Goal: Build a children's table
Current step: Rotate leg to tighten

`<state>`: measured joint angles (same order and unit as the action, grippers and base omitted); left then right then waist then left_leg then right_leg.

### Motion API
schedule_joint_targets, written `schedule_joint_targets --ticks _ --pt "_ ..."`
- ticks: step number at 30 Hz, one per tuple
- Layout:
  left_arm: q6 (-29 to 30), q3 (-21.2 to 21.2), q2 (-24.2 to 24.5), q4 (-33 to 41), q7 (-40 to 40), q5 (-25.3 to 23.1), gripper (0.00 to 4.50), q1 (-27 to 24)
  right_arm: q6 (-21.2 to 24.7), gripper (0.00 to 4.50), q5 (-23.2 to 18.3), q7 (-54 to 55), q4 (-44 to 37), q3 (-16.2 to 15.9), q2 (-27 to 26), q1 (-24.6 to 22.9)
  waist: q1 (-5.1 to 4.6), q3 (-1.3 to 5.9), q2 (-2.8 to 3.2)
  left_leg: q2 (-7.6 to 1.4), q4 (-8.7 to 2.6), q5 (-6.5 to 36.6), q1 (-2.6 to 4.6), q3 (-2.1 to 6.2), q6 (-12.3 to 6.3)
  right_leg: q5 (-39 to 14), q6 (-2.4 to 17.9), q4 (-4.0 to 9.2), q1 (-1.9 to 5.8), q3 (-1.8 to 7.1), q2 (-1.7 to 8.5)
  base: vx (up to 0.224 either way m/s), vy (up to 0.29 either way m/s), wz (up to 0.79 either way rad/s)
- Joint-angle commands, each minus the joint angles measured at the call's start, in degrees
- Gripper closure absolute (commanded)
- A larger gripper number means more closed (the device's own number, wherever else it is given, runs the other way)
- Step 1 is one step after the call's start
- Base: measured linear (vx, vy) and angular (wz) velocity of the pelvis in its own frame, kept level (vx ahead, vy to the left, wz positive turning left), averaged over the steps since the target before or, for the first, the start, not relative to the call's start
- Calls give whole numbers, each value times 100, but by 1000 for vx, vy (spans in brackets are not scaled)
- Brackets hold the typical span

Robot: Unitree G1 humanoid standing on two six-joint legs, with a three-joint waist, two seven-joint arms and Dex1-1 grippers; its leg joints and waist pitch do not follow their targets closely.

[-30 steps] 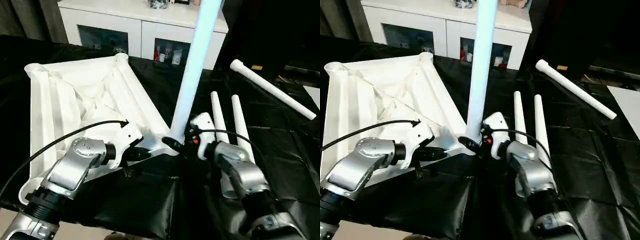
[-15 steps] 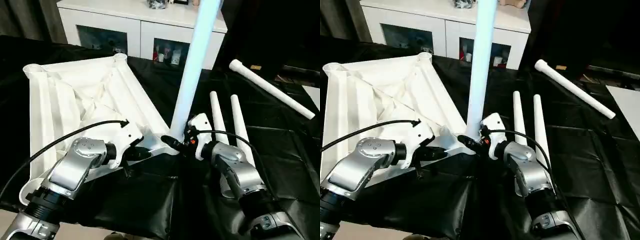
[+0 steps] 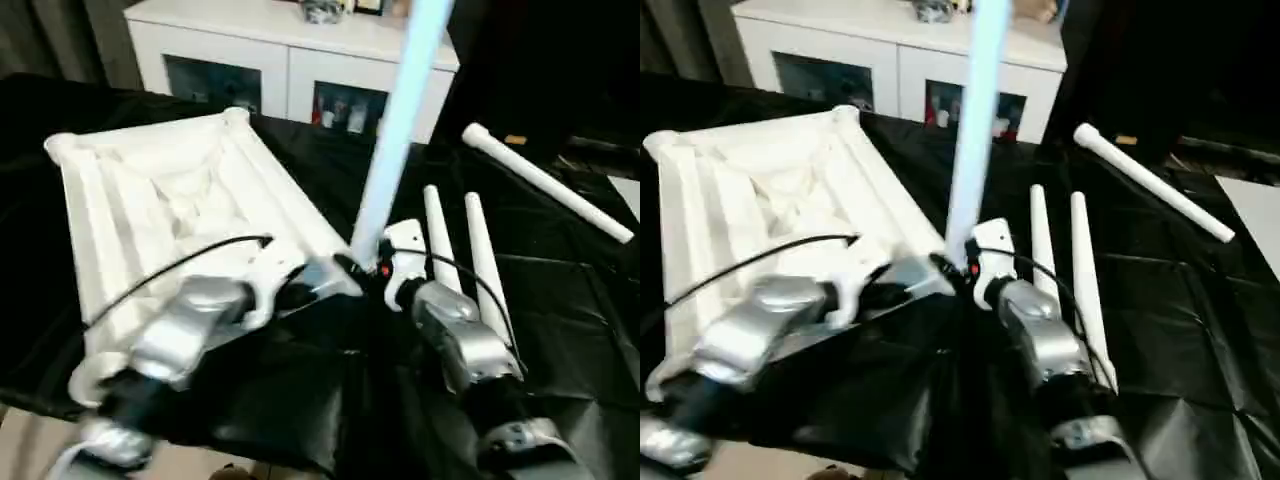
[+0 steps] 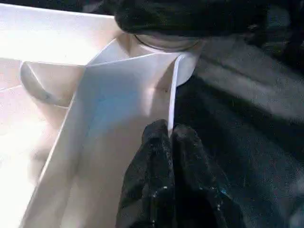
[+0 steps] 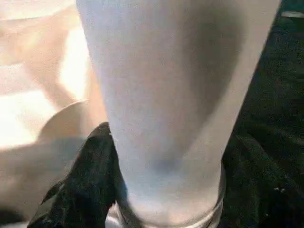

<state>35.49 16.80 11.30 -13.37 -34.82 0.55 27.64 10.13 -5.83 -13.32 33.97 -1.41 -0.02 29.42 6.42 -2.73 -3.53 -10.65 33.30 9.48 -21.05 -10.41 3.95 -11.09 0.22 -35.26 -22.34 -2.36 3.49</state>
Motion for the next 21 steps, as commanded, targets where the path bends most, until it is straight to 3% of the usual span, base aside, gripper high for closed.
schedule_joint_targets --ticks 1,4,8,10,11,13,15,17,18,21 --pt "-18 -343 -321 -317 993 -167 450 192 137 182 150 295 245 -90 -188 -50 -32 315 38 -245 -440 1609 116 99 237 -1349 808 450 152 251 445 0 0 0" --pt "-94 -365 -675 -513 1422 -241 450 328 226 182 197 626 403 -86 -442 51 -17 335 28 -223 -415 1422 102 93 173 -1169 779 432 173 252 442 0 0 0" --pt "-97 -324 -762 -591 1507 -303 450 423 138 182 243 664 429 -144 -578 86 0 348 31 -216 -397 1119 68 86 24 -764 782 398 198 244 440 0 0 0" --pt "-100 -347 -732 -590 1496 -305 450 422 137 112 211 673 410 -112 -574 82 4 340 41 -221 -401 1172 73 85 9 -856 783 412 194 239 444 0 0 0" --pt "-102 -359 -689 -586 1483 -321 450 411 141 112 191 680 393 -91 -559 78 1 335 49 -225 -411 1246 78 90 25 -970 768 422 190 237 442 0 0 0" --pt "-104 -382 -586 -566 1417 -342 450 364 117 109 202 656 375 -77 -514 68 -63 321 57 -225 -453 1459 38 119 80 -1198 724 440 206 230 445 0 0 0" --pt "-108 -404 -557 -565 1418 -356 450 351 98 75 211 649 359 -52 -517 63 -167 342 49 -219 -468 1407 -36 160 145 -1180 665 421 276 203 439 0 0 0" --pt "-109 -438 -538 -570 1428 -361 450 350 81 67 223 655 298 -55 -507 49 -160 359 45 -217 -431 1282 8 143 115 -980 701 417 231 211 444 0 0 0" --pt "-111 -446 -531 -574 1427 -362 450 353 68 60 228 650 275 -56 -504 43 -149 335 51 -220 -420 1368 48 119 71 -1047 755 444 183 226 442 0 0 0" --pt "-134 -445 -496 -561 1383 -353 450 348 49 21 267 649 177 -68 -485 14 -139 328 52 -226 -429 1386 42 116 64 -1059 797 440 179 228 432 0 0 0"
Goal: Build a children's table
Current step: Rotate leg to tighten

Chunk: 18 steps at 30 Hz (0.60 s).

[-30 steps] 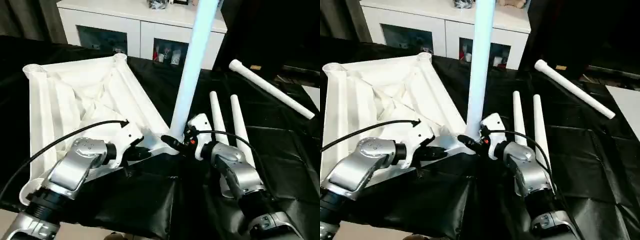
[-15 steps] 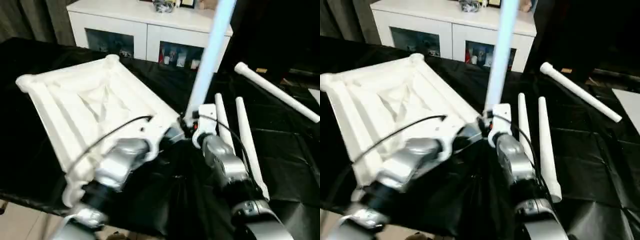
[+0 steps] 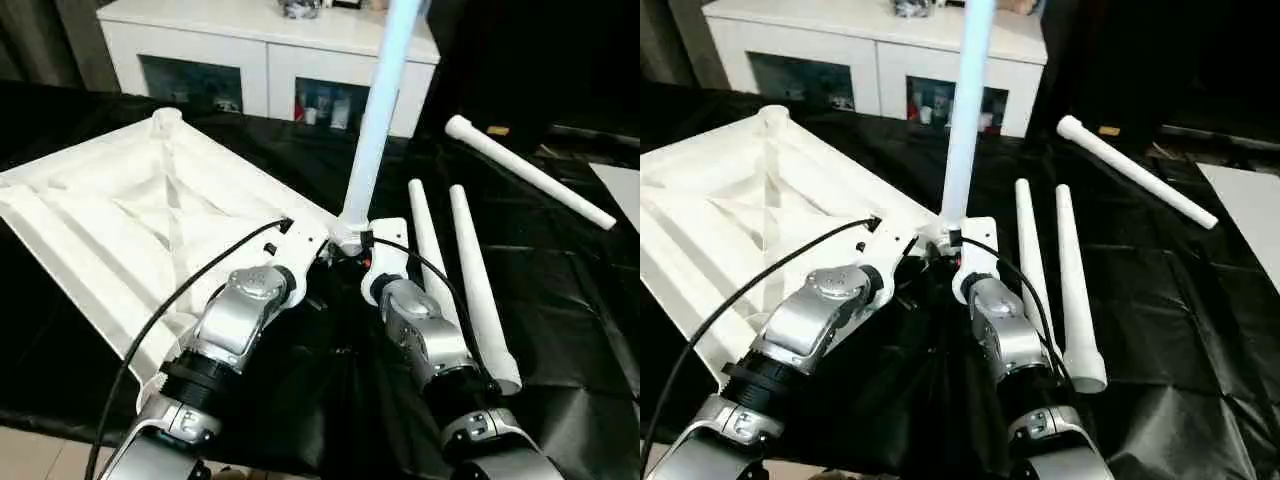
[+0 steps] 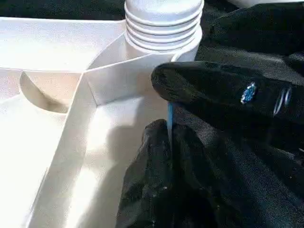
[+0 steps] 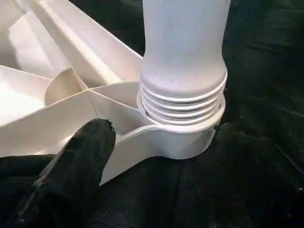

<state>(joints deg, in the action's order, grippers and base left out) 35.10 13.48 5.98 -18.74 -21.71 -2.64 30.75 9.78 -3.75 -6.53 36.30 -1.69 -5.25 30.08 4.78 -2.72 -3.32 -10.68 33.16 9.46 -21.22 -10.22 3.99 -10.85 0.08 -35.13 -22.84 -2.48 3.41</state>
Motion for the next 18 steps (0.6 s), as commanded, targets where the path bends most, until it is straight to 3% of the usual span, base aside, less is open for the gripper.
schedule_joint_targets --ticks 1,6,12,15,18 --pt "-115 -107 52 -16 43 -26 450 33 75 21 65 -27 -110 -43 48 -67 25 329 32 -224 -415 1397 66 98 63 -1082 816 425 226 239 439 0 0 0" --pt "-203 -21 364 193 -418 74 450 -121 158 6 89 -177 -906 -99 255 -304 42 332 31 -219 -407 1262 56 91 24 -849 813 403 237 249 431 0 0 0" --pt "-525 134 1086 309 -1283 116 450 -363 309 6 67 -1060 -1588 -337 883 -581 68 309 73 -234 -430 1462 84 99 67 -1094 768 436 213 253 428 0 0 0" --pt "-885 250 1584 621 -2174 335 450 -570 379 6 -67 -1561 -1819 -369 1208 -694 62 315 82 -233 -431 1510 87 99 82 -1141 833 432 217 259 434 0 0 0" --pt "-695 334 1927 1137 -2914 673 450 -765 473 6 -158 -2028 -1913 -476 1384 -769 59 319 99 -251 -423 1418 106 81 88 -849 995 385 200 261 420 0 0 0"
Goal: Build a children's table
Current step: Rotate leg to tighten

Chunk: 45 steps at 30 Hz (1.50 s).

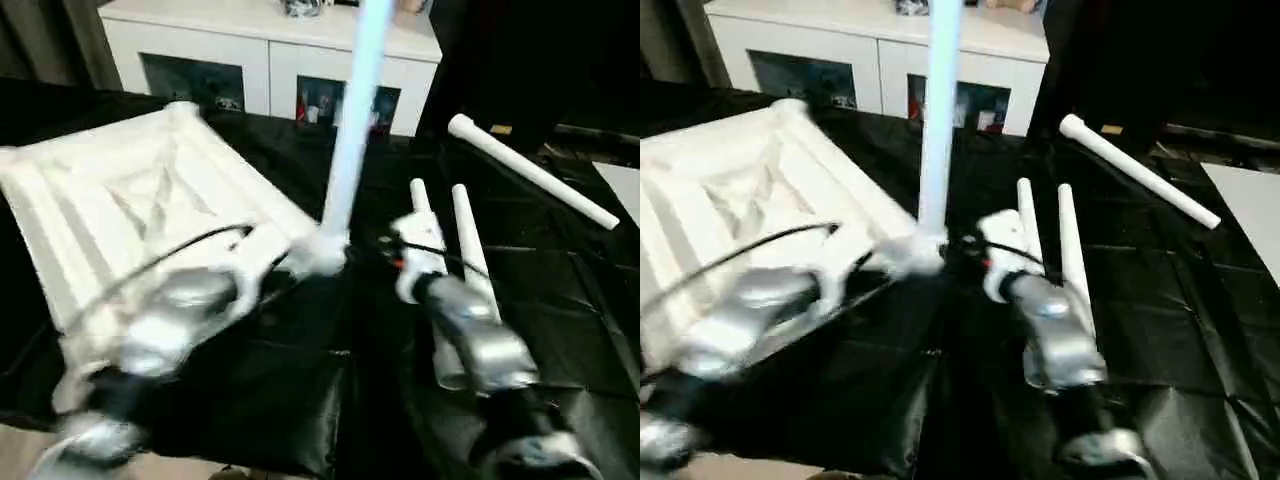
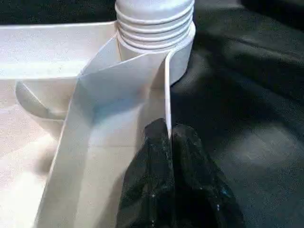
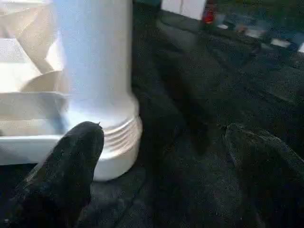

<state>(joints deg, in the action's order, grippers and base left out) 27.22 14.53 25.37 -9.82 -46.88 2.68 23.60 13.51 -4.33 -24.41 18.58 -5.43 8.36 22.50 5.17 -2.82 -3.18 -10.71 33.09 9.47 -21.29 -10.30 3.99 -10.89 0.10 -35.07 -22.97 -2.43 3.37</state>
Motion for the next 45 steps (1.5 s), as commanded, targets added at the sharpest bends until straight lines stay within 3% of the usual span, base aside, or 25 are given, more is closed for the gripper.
schedule_joint_targets --ticks 1,5,6,8,12,19,22,38,45 --pt "123 247 24 283 -445 149 450 -59 131 6 -134 -342 -142 -130 43 -19 13 332 83 -240 -411 1393 105 84 77 -774 1035 363 223 255 415 0 0 0" --pt "142 327 106 325 -582 189 450 -72 211 6 -275 -858 -149 -300 148 -67 8 306 86 -243 -430 1584 112 86 85 -1062 1056 402 221 257 427 0 0 0" --pt "143 337 99 334 -587 193 450 -75 178 6 -258 -937 -135 -343 174 -67 10 308 32 -248 -428 1587 107 85 75 -1121 1040 411 230 257 434 0 0 0" --pt "142 373 87 347 -647 196 450 -78 226 6 -332 -1253 -210 -430 252 -95 26 307 64 -249 -424 1563 111 85 73 -1182 1037 414 218 264 448 0 0 0" --pt "197 369 104 444 -721 226 450 -105 230 6 -325 -1517 -313 -515 405 -148 109 317 44 -263 -413 1341 115 77 40 -886 1071 376 228 260 439 0 0 0" --pt "234 416 105 511 -788 240 450 -109 93 6 -280 -1357 28 -366 380 24 130 313 45 -248 -416 1464 118 78 101 -1152 1021 402 219 259 448 0 0 0" --pt "241 422 113 514 -794 233 450 -110 119 6 -318 -1394 52 -349 356 44 135 326 46 -248 -408 1352 111 79 89 -1000 1028 381 232 257 443 0 0 0" --pt "299 435 130 567 -828 222 450 -163 43 156 -381 -1472 295 -326 248 40 141 337 40 -243 -391 1211 106 73 44 -796 1097 357 250 249 443 0 0 0" --pt "300 422 91 533 -781 219 450 -159 30 182 -590 -1277 372 -149 61 24 134 332 48 -243 -396 1288 110 73 61 -904 1090 368 244 251 445 0 0 0"
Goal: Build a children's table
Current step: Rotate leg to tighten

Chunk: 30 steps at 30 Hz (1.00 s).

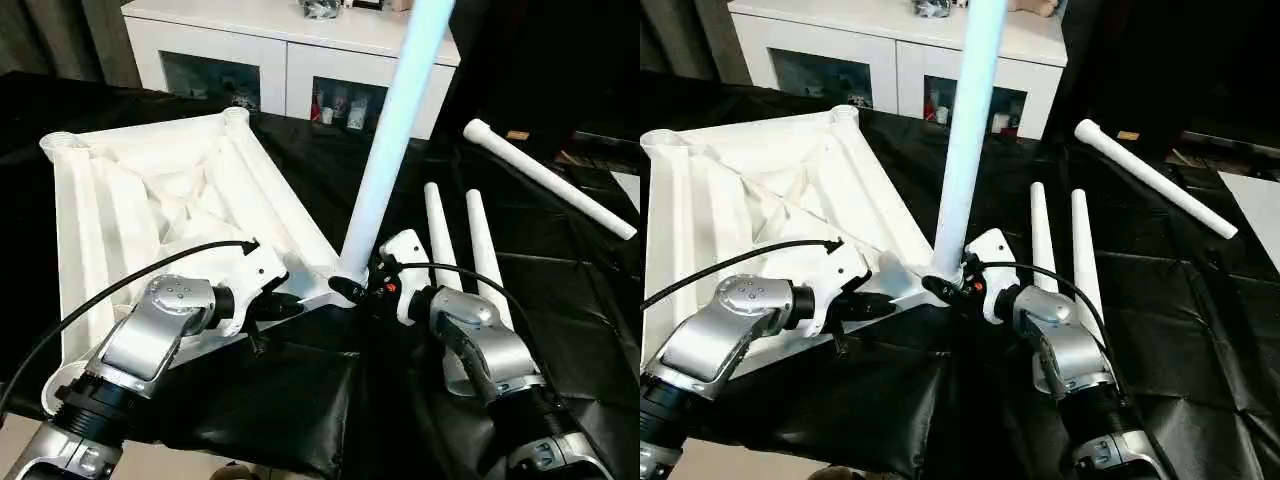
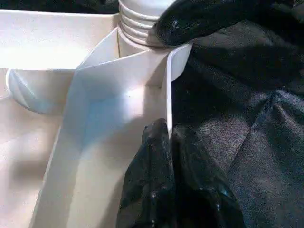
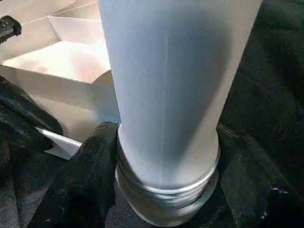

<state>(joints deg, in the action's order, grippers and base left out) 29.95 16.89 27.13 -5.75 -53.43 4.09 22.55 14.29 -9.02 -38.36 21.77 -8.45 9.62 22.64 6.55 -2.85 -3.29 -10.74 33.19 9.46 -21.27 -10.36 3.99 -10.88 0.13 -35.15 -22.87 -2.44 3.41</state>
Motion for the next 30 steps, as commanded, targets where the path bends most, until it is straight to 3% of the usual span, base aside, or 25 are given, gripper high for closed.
schedule_joint_targets --ticks 1,5,7,9,10,12,13,16,17,20,23,24,25,27,30 --pt "25 185 -110 110 -99 71 450 -48 -37 182 -141 175 66 191 -105 8 -6 336 62 -242 -410 1281 104 84 69 -903 1085 374 236 250 443 0 0 0" --pt "40 155 -634 -366 727 -221 450 131 -6 183 -24 1141 436 458 -481 78 -24 311 57 -242 -423 1479 130 76 150 -1226 1052 420 197 256 450 0 0 0" --pt "137 142 -956 -647 1230 -378 450 253 27 184 213 1878 768 538 -629 182 -39 293 62 -240 -451 1751 141 102 269 -1766 904 464 190 255 458 0 0 0" --pt "199 134 -1095 -768 1432 -432 450 308 46 184 322 2179 913 556 -682 229 -45 294 58 -235 -448 1857 167 107 314 -1963 831 488 164 256 462 0 0 0" --pt "521 71 -1562 -1101 2110 -570 450 460 45 184 485 2789 1261 582 -877 344 -54 287 60 -235 -442 1999 180 102 344 -2155 755 512 134 265 466 0 0 0" --pt "574 -24 -1966 -1383 2747 -683 450 581 -44 184 596 3200 1452 570 -1062 439 -44 258 59 -223 -422 2337 273 105 365 -2549 666 589 56 255 460 0 0 0" --pt "561 -46 -2071 -1457 2902 -707 450 614 -75 184 625 3290 1494 559 -1116 467 -67 240 56 -214 -429 2540 262 133 353 -2876 571 640 66 237 482 0 0 0" --pt "413 -109 -2355 -1648 3317 -820 450 708 -144 184 607 3302 1540 539 -1337 522 -90 248 14 -193 -457 2736 237 183 282 -3209 300 682 90 203 482 0 0 0" --pt "352 -119 -2412 -1688 3366 -833 450 728 -158 149 573 3250 1520 532 -1384 521 -82 255 15 -187 -455 2704 233 186 265 -3204 273 683 91 205 485 0 0 0" --pt "224 -126 -2462 -1731 3375 -848 450 770 -214 112 534 3185 1475 516 -1440 518 -63 276 3 -175 -472 2460 192 187 131 -3004 255 663 108 211 500 0 0 0" --pt "186 -133 -2340 -1742 3287 -915 450 813 -327 101 547 3289 1536 586 -1437 558 -99 307 20 -186 -503 2176 80 199 86 -2455 366 588 170 212 501 0 0 0" --pt "165 -129 -2290 -1740 3258 -932 450 815 -361 72 554 3314 1518 593 -1427 554 -150 317 16 -187 -517 2096 27 218 114 -2339 401 563 220 192 513 0 0 0" --pt "160 -161 -2224 -1725 3239 -924 450 804 -391 72 553 3270 1418 594 -1416 515 -169 332 21 -192 -510 2005 15 225 111 -2236 415 549 228 178 511 0 0 0" --pt "108 -169 -2132 -1661 3134 -899 450 772 -397 53 579 3235 1213 564 -1381 443 -144 331 26 -194 -464 1970 92 175 61 -2002 515 559 158 218 504 0 0 0" --pt "57 -119 -1841 -1326 2604 -769 450 586 -379 28 637 3115 610 460 -1211 244 -121 348 8 -192 -466 1602 10 164 -34 -1474 620 484 226 215 490 0 0 0"
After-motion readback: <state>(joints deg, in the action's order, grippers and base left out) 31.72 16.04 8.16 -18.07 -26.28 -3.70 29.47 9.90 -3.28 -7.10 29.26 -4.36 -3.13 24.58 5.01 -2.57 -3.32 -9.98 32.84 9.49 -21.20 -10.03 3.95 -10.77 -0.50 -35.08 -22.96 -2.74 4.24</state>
